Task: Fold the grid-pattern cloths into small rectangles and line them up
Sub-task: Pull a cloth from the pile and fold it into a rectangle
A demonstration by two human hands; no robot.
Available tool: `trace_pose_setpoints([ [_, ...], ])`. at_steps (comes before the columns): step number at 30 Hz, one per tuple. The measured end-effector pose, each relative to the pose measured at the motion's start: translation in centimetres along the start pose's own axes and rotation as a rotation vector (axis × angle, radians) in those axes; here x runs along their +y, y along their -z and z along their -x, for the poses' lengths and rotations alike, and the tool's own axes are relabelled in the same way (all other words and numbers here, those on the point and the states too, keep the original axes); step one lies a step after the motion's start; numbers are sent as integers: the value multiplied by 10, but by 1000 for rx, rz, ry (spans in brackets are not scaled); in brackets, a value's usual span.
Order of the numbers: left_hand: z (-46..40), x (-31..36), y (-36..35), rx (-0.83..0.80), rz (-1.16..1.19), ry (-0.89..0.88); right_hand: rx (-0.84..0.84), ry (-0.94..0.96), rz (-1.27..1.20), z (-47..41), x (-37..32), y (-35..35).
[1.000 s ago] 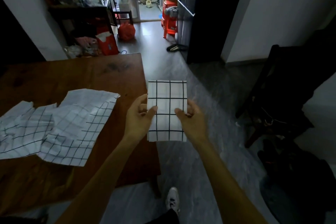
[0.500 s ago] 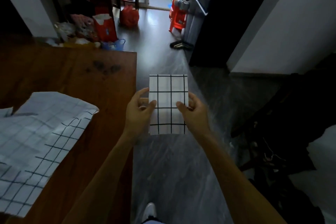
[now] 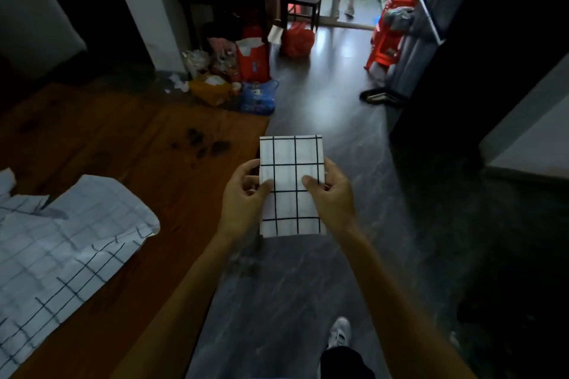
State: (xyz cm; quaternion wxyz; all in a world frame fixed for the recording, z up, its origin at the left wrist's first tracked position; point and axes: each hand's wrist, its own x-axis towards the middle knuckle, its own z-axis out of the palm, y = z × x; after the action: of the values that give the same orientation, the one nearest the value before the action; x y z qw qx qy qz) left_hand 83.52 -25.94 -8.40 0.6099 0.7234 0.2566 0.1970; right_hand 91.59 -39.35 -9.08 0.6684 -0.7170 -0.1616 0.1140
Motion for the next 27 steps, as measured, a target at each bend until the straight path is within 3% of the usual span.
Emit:
trace_pose_setpoints([
  [12,-116,61,-140,119,-31,36,-148,25,39,-186,-6,105],
  [27,-378,31,-166,272,67,139,-333,1,153,-454,24,49],
])
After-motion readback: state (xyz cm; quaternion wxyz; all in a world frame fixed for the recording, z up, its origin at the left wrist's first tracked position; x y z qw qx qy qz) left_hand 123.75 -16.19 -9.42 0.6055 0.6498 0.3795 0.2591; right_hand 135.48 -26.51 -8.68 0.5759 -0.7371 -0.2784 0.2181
